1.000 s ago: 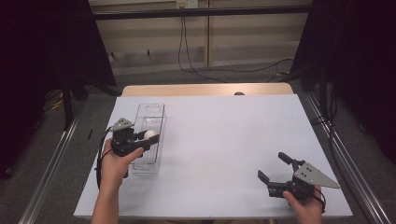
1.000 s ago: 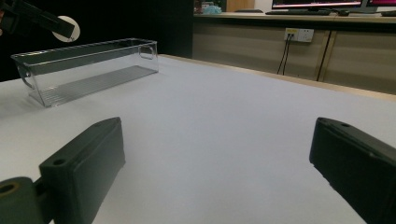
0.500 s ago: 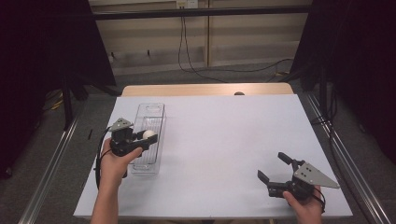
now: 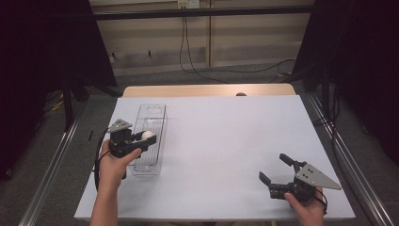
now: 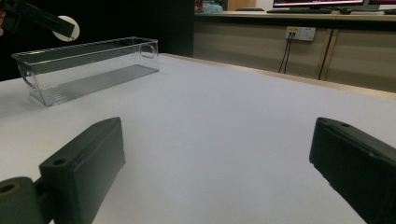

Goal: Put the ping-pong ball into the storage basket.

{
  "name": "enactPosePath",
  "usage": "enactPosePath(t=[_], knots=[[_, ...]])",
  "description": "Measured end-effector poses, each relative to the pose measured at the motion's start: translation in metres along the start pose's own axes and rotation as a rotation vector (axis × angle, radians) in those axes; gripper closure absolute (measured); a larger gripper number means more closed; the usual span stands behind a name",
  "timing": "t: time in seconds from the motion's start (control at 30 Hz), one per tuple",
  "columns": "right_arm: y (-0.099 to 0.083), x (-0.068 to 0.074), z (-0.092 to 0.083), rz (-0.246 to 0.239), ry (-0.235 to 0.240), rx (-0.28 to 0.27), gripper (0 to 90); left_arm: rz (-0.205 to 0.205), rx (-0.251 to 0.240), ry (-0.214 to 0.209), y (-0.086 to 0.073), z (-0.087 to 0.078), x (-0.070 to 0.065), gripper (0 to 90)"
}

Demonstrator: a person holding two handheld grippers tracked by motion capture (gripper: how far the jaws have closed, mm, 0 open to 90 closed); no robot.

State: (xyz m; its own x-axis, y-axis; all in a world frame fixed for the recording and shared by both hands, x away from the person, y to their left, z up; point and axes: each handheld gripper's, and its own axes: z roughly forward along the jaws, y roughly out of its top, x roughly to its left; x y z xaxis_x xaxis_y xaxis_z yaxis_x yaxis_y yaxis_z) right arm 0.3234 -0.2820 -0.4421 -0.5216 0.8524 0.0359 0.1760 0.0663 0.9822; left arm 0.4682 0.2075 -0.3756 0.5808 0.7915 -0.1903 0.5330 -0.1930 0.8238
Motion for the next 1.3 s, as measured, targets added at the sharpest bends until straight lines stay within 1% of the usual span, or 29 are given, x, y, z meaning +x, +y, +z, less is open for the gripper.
enactPosePath(t=[0.07, 0.17, 0.43, 0.6, 0.67, 0.8, 1.03, 1.1, 1.23, 1.3], knots=[[-0.0002, -0.0001, 0.0001, 0.003, 0.001, 0.002, 3.1, 0.006, 0.006, 0.004, -0.0002, 0.0, 0.0005, 51.2], [0.0, 0.0001, -0.0004, 0.009, 0.001, 0.003, 3.1, 0.003, 0.003, 0.012, -0.0005, 0.0001, 0.001, 51.2], [0.0001, 0.0, -0.0002, 0.004, 0.001, 0.001, 3.1, -0.011, 0.002, 0.01, -0.0017, -0.0006, 0.0039, 51.2], [0.0001, 0.0001, -0.0002, 0.002, 0.003, 0.0, 3.1, -0.005, 0.009, 0.023, -0.0024, -0.0003, 0.005, 51.1], [0.0001, 0.0001, -0.0003, 0.003, 0.002, 0.0, 3.1, -0.023, 0.0, 0.02, -0.0029, 0.0005, 0.0044, 51.1], [-0.0001, -0.0001, -0.0001, 0.003, 0.002, 0.002, 3.1, -0.027, 0.002, 0.021, -0.0038, 0.0013, 0.0054, 51.2], [0.0002, -0.0001, -0.0004, 0.004, 0.003, 0.002, 3.1, -0.022, 0.009, 0.028, -0.0047, 0.0018, 0.0081, 51.2], [0.0001, 0.0, -0.0005, 0.004, 0.004, 0.002, 3.1, -0.029, 0.005, 0.027, -0.0049, 0.0024, 0.0078, 51.2], [-0.0001, -0.0001, -0.0006, 0.007, 0.002, 0.003, 3.1, -0.021, 0.014, 0.029, -0.0051, 0.0031, 0.0083, 51.2], [0.0001, -0.0001, -0.0004, 0.001, 0.002, -0.002, 3.1, -0.022, 0.013, 0.033, -0.0057, 0.0035, 0.0085, 51.2]])
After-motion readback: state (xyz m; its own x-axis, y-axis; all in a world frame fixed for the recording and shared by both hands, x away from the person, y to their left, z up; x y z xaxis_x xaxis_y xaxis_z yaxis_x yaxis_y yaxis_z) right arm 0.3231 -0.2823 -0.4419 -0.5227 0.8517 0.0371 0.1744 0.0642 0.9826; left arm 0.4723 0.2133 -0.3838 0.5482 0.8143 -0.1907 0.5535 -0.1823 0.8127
